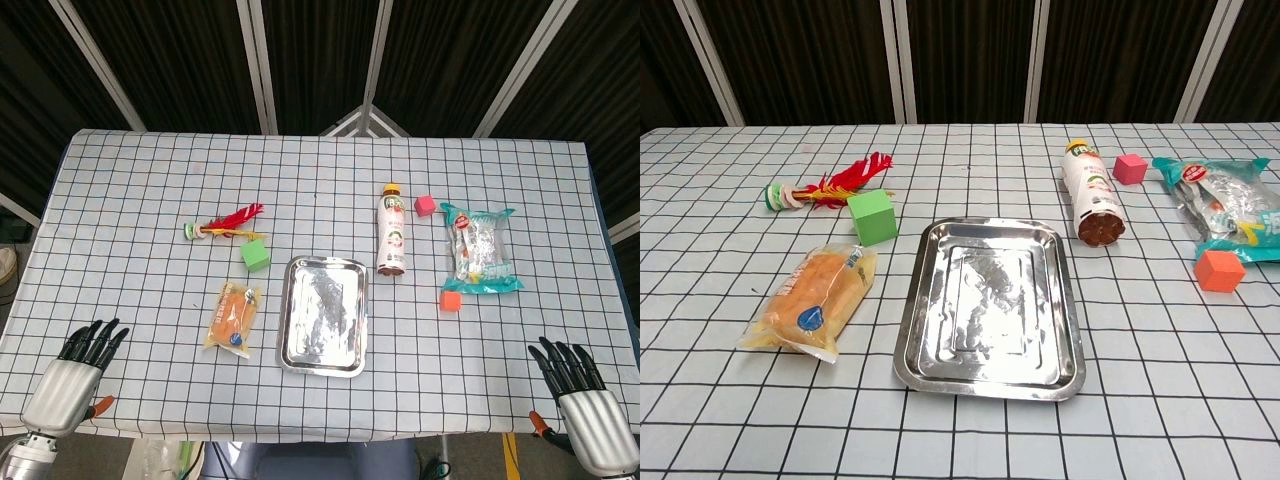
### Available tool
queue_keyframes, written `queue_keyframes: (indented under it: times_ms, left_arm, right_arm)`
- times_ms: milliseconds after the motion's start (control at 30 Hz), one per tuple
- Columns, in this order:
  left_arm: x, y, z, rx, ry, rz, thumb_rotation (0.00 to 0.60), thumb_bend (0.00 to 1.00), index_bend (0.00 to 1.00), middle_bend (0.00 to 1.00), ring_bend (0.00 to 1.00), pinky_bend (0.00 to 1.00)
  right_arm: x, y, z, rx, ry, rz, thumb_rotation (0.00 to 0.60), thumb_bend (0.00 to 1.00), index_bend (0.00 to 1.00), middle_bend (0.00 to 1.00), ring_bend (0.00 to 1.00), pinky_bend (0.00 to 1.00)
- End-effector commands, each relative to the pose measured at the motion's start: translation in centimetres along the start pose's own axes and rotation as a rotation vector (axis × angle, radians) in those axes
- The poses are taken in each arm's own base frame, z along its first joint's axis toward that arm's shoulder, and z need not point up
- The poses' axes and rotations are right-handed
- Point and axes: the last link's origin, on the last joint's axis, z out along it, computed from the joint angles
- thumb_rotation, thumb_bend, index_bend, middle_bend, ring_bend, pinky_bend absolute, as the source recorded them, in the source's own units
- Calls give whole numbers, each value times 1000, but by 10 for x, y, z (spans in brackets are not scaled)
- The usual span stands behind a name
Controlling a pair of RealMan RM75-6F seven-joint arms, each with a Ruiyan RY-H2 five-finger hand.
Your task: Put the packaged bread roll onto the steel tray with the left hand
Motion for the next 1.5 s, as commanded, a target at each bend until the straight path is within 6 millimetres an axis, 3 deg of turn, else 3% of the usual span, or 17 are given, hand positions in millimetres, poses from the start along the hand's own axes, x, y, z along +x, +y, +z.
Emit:
queue_keyframes:
  times_ms: [33,233,467,800,1067,1367,1433,1500]
  left_arm:
    - [-2,4,2,-20,1,3,600,82,0,0,0,119]
    - [-7,12,23,-51,26,73,600,56,0,0,0,34]
    - [-10,62,90,-234,71,231,600,8,0,0,0,0]
    - [-8,112,151,-314,42,376,600,8,0,0,0,0]
    - [-12,131,181,-352,-1,488,600,8,0,0,0,0]
    - [-22,145,195,-355,-66,550,600,8,20,7,0,0]
    - [-20,145,195,-344,-75,550,600,15,96,74,22,5]
    - [-19,146,196,-335,-84,546,600,33,205,201,108,45]
  right_arm:
    - [0,1,1,1,-4,2,600,306,0,0,0,0]
    - [2,5,3,-6,-8,19,600,307,0,0,0,0]
    - [2,12,14,-27,-18,42,600,306,0,0,0,0]
    - [3,30,26,-101,-31,73,600,306,0,0,0,0]
    - [11,44,29,-162,2,94,600,306,0,0,0,0]
    - [17,47,26,-178,34,94,600,306,0,0,0,0]
    - [17,47,25,-178,37,94,600,305,0,0,0,0]
    - [18,47,25,-176,39,94,600,306,0,0,0,0]
